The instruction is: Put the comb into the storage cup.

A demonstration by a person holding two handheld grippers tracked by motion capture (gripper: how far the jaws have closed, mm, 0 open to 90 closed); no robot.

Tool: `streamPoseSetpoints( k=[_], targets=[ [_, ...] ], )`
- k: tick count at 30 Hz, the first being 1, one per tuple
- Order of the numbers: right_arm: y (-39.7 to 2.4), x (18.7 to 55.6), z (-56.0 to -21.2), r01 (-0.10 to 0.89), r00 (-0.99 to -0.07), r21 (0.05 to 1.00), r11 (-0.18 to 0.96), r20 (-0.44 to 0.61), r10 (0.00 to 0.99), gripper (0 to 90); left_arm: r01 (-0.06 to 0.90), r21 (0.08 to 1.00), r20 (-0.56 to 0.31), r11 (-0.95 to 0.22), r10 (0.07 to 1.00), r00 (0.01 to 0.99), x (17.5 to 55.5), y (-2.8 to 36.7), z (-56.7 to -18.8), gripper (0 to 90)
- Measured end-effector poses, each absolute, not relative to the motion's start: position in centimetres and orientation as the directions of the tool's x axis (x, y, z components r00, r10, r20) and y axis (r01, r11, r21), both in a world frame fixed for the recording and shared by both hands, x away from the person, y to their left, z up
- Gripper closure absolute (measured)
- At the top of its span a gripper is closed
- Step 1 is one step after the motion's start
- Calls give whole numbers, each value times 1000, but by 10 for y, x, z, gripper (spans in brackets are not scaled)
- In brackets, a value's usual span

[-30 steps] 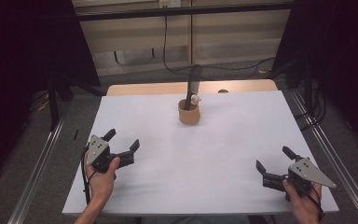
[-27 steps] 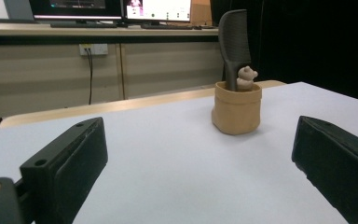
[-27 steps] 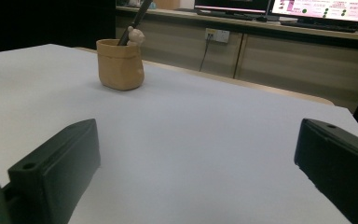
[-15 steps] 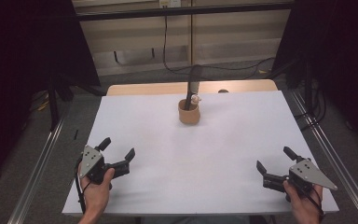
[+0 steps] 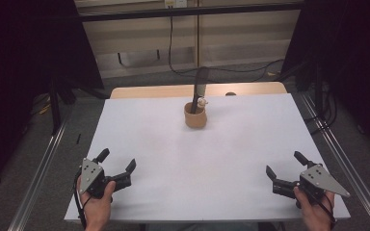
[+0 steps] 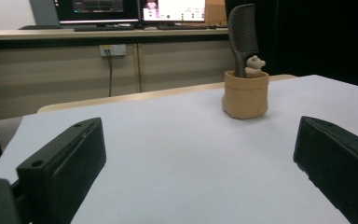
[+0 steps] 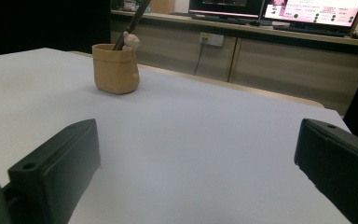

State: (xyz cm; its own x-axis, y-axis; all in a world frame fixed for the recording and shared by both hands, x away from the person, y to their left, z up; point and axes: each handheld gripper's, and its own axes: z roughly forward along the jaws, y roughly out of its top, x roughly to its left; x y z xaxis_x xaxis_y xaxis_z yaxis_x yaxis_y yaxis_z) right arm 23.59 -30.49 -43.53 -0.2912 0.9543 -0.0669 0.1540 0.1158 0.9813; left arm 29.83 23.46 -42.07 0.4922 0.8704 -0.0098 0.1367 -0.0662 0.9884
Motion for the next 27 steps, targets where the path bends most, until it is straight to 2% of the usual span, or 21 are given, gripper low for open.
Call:
streamPoseSetpoints(
  k=[11,17,19,25,27],
  targets=[
    [-306,235,-435,156,-277,982,109,-63,959,0,141,987,2,-74,890,455,287,243,-430,21],
    [-306,235,-435,153,-283,982,112,-65,957,0,166,982,0,-94,870,493,290,236,-435,22],
    [-305,236,-436,155,-282,981,114,-67,957,0,184,981,-36,-60,879,476,293,237,-436,28],
    [-307,237,-436,160,-279,981,113,-65,958,0,170,984,-23,-60,895,446,295,240,-434,27],
    [-306,237,-436,158,-285,980,119,-70,956,0,178,983,-45,-39,895,443,296,241,-435,27]
  ],
)
